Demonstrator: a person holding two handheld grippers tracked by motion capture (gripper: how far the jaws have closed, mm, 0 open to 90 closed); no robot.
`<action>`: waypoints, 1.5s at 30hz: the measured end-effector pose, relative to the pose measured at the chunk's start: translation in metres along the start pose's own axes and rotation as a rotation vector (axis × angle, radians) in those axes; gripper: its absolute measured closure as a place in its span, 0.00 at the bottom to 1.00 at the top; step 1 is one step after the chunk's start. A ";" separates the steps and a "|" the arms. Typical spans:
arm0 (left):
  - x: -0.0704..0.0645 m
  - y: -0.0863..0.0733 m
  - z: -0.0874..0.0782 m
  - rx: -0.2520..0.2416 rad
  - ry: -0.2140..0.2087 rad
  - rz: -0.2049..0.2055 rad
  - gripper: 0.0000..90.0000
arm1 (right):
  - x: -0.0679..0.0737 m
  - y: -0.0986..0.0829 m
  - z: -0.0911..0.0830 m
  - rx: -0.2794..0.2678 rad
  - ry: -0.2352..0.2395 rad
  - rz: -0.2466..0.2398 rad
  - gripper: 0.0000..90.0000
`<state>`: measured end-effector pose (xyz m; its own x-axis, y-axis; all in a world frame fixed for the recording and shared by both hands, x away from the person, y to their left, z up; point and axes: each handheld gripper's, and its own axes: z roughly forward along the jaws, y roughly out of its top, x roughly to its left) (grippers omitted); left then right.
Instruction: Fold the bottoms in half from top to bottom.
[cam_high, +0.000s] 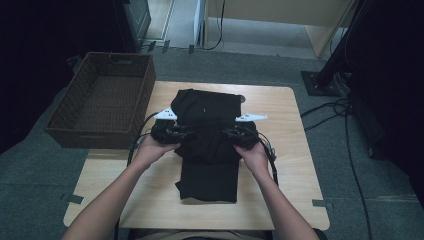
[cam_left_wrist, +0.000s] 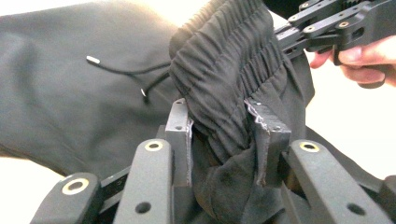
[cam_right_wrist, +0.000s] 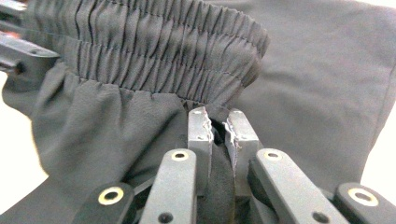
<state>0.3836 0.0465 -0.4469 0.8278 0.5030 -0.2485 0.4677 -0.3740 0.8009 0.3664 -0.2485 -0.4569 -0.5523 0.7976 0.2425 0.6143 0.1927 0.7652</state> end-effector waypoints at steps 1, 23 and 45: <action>-0.005 -0.006 -0.002 0.004 -0.003 0.001 0.71 | 0.004 -0.005 -0.006 -0.005 0.009 0.004 0.91; -0.026 -0.053 -0.009 0.109 0.001 -0.040 0.61 | 0.023 -0.060 -0.055 -0.008 -0.056 0.010 0.84; -0.028 -0.055 0.002 0.107 -0.015 -0.030 0.82 | -0.021 -0.049 0.016 0.100 -0.117 0.071 0.96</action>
<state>0.3355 0.0513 -0.4852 0.8173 0.5035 -0.2800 0.5218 -0.4408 0.7304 0.3571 -0.2654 -0.5094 -0.4397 0.8712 0.2185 0.7054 0.1844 0.6844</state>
